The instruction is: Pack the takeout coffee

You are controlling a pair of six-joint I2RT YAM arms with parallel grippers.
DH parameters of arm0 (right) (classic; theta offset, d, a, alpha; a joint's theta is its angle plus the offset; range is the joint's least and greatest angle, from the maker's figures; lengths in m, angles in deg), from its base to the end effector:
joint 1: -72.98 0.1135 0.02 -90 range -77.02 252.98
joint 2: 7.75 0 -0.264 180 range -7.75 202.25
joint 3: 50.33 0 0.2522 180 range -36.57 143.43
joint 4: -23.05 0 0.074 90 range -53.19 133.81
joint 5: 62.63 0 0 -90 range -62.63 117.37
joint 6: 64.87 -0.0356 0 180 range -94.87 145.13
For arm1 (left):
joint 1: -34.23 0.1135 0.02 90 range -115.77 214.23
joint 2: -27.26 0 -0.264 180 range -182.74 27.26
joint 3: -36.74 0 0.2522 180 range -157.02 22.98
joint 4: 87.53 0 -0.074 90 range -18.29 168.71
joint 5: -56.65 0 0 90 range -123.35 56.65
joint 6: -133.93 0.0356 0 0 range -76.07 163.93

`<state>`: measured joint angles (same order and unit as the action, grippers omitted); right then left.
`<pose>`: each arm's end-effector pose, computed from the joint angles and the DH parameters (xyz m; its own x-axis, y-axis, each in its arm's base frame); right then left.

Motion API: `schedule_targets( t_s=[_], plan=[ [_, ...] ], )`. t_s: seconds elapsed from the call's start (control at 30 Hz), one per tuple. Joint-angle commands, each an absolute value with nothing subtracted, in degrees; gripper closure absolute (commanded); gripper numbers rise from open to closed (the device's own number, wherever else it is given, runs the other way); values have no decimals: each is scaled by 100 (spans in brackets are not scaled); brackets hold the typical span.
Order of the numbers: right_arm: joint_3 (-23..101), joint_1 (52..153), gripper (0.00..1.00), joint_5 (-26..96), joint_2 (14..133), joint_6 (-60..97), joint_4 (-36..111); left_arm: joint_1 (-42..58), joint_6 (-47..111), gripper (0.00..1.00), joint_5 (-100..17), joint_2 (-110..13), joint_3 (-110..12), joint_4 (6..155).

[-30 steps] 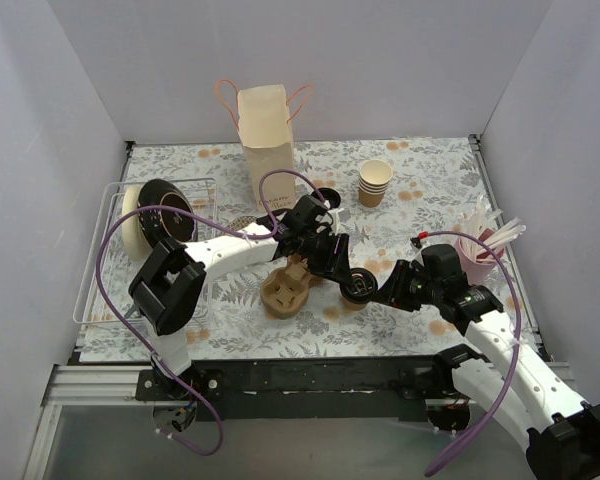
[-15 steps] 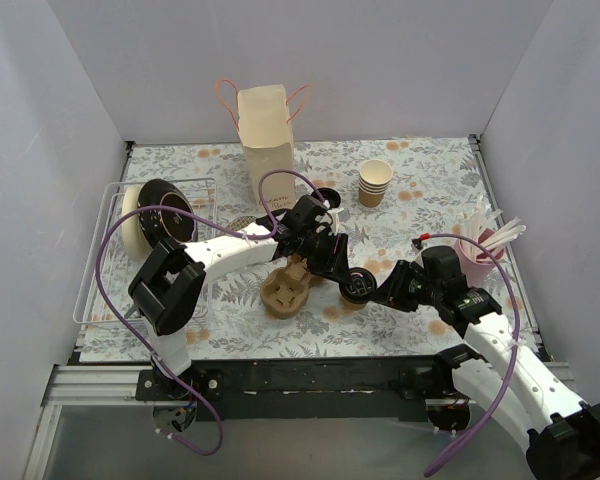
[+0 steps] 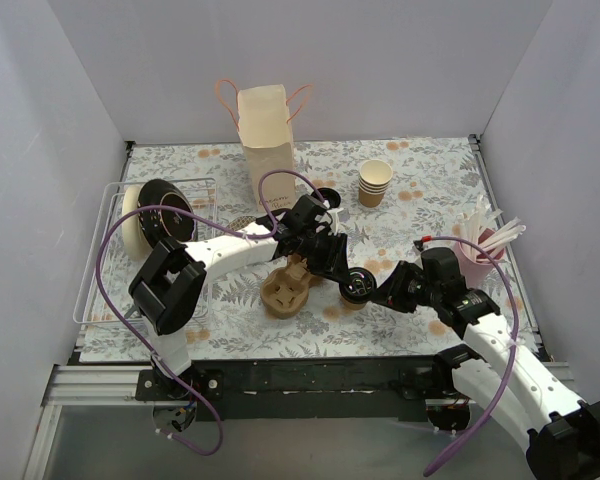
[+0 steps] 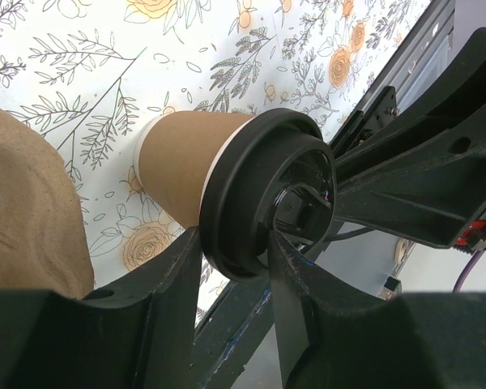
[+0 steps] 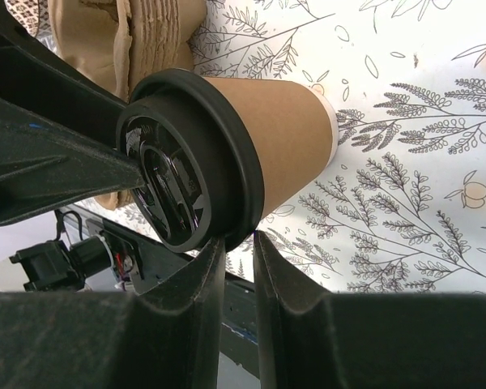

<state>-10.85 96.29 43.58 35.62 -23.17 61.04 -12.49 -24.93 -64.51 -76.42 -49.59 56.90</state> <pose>0.1432 0.0725 0.2055 -0.8341 0.4213 -0.3562 0.0780 0.7292 0.6799 0.2513 -0.2937 0.2115 -0.9778 -0.1259 0.1676 -0.2083 0.6714 -0.7112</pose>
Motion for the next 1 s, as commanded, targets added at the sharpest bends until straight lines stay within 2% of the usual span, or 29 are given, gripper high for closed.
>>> schedule_targets(
  t_s=[0.0,0.4,0.6,0.8,0.97],
  plan=[
    [-1863,9653,74,3361,3909,-2251,6792,-1420,-2234,67,-6148,-8085,-4759,5023],
    [-2497,9653,75,3282,3540,-2866,6661,-1420,-2146,67,-6086,-8234,-4865,4856],
    [-2330,9653,81,3045,4040,-2718,6652,-1420,-2146,67,-6121,-8304,-4865,4830],
    [-1821,9653,84,2590,4226,-2559,7003,-1420,-2120,67,-6086,-8322,-4883,4838],
    [-1899,9653,86,2561,4331,-2559,6880,-1420,-2146,67,-6130,-8340,-4795,4952]
  ],
)
